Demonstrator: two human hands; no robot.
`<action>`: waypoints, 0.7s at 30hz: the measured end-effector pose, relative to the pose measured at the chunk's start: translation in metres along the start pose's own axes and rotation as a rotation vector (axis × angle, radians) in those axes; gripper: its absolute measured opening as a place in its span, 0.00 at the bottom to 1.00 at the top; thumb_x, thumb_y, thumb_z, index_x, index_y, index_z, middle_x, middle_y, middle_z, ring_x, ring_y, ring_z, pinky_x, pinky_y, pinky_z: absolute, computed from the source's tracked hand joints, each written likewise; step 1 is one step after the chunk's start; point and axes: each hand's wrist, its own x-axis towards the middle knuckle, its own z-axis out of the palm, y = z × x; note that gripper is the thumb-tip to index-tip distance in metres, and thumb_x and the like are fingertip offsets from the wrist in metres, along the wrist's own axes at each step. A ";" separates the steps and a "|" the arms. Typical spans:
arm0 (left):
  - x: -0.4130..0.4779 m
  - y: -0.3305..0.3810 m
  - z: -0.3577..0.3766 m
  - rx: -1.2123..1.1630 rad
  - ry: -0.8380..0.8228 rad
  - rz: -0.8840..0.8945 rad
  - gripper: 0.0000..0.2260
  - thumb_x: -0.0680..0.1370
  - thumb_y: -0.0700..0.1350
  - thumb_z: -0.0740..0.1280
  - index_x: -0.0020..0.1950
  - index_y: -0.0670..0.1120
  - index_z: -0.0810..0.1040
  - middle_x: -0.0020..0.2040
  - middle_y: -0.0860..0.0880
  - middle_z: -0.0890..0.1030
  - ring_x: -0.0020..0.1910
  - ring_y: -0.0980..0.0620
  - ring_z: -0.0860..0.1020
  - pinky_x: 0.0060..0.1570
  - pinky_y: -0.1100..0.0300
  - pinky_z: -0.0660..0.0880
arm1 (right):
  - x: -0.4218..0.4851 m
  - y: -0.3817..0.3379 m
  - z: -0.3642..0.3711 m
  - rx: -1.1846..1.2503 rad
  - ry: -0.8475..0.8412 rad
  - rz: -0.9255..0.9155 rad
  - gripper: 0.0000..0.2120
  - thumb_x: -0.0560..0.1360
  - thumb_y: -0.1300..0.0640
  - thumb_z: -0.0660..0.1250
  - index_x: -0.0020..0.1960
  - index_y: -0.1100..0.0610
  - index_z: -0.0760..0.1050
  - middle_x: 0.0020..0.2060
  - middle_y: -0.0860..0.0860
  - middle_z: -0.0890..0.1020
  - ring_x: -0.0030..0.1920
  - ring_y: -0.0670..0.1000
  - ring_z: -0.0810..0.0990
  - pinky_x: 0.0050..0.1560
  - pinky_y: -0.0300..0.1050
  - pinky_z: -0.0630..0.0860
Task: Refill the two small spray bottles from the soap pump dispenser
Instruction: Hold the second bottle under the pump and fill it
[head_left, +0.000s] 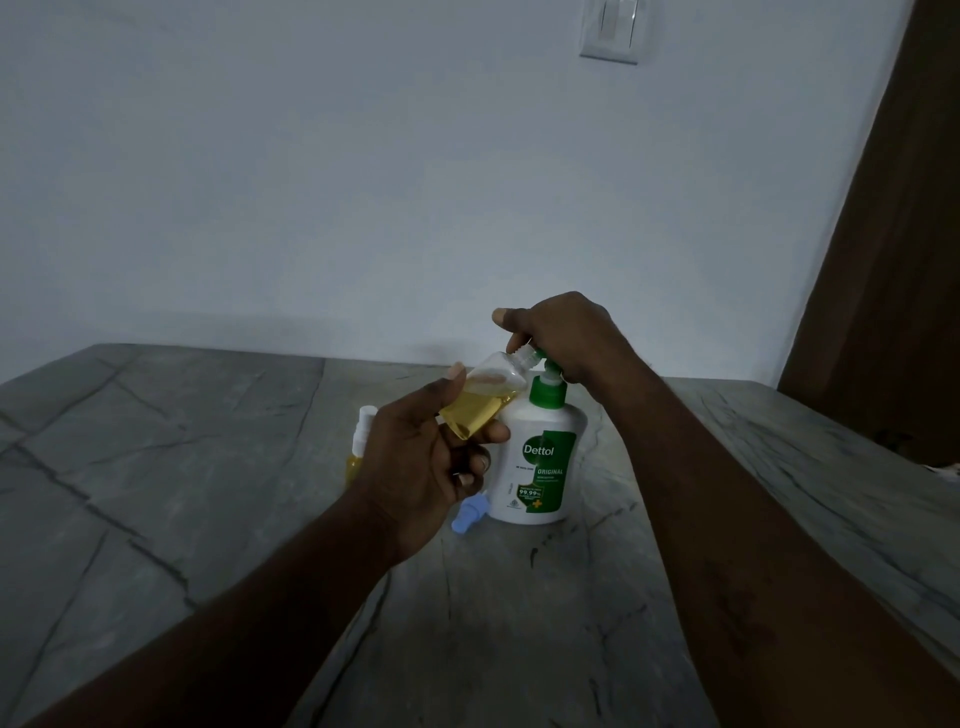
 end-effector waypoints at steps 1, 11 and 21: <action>0.000 0.000 0.000 0.001 0.001 0.002 0.19 0.80 0.56 0.61 0.59 0.44 0.82 0.39 0.43 0.80 0.30 0.52 0.71 0.30 0.60 0.63 | 0.000 0.000 0.000 0.005 -0.008 0.012 0.19 0.75 0.39 0.70 0.41 0.55 0.86 0.35 0.46 0.84 0.34 0.45 0.79 0.36 0.41 0.70; -0.001 -0.001 -0.001 0.006 0.026 0.009 0.18 0.80 0.56 0.62 0.57 0.45 0.83 0.38 0.43 0.79 0.30 0.52 0.71 0.32 0.59 0.62 | -0.002 0.002 0.004 0.020 -0.027 0.044 0.20 0.75 0.38 0.71 0.42 0.55 0.85 0.34 0.47 0.84 0.34 0.45 0.80 0.35 0.41 0.71; -0.001 0.001 0.001 -0.019 0.017 0.012 0.19 0.80 0.55 0.62 0.61 0.43 0.81 0.38 0.43 0.79 0.29 0.52 0.71 0.28 0.61 0.65 | 0.000 -0.002 0.001 -0.066 0.056 -0.049 0.21 0.75 0.37 0.68 0.35 0.52 0.84 0.32 0.45 0.83 0.32 0.44 0.79 0.36 0.40 0.69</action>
